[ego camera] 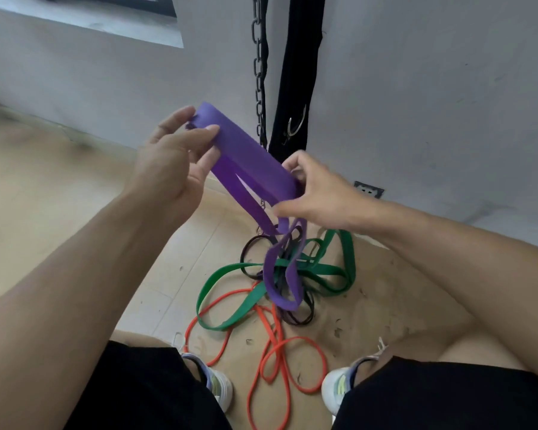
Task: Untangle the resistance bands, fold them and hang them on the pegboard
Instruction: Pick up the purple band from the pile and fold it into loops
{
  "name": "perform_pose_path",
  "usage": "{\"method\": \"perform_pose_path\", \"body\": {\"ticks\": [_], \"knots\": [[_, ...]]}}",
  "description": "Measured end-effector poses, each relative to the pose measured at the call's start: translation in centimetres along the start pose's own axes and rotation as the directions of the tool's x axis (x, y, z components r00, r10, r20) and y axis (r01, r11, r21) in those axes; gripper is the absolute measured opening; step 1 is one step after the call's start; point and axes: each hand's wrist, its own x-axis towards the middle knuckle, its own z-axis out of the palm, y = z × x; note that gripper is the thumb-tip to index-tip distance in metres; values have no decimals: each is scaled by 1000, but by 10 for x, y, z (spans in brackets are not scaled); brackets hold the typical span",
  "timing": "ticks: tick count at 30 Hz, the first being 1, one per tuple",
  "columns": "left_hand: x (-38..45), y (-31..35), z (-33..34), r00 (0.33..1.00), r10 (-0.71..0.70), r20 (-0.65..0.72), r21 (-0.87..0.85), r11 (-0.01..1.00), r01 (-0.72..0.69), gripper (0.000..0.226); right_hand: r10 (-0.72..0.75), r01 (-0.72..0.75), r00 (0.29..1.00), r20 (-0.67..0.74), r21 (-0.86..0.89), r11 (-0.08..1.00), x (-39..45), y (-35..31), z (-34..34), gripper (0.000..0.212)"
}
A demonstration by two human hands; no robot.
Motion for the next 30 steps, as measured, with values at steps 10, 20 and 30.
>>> {"method": "perform_pose_path", "body": {"ticks": [10,20,30], "knots": [[1,-3,-4,981,-179,-81,191,963,191,20,-259,270,913,-316,-8,963,-7,-8,-38,30],[-7,-25,-9,941,-35,337,940,76,-334,52,-418,482,842,-340,128,867,-19,-21,-52,34],[-18,-19,2,830,0,557,766,384,-515,27,-372,455,870,-323,238,858,-27,-10,-74,37]]}}
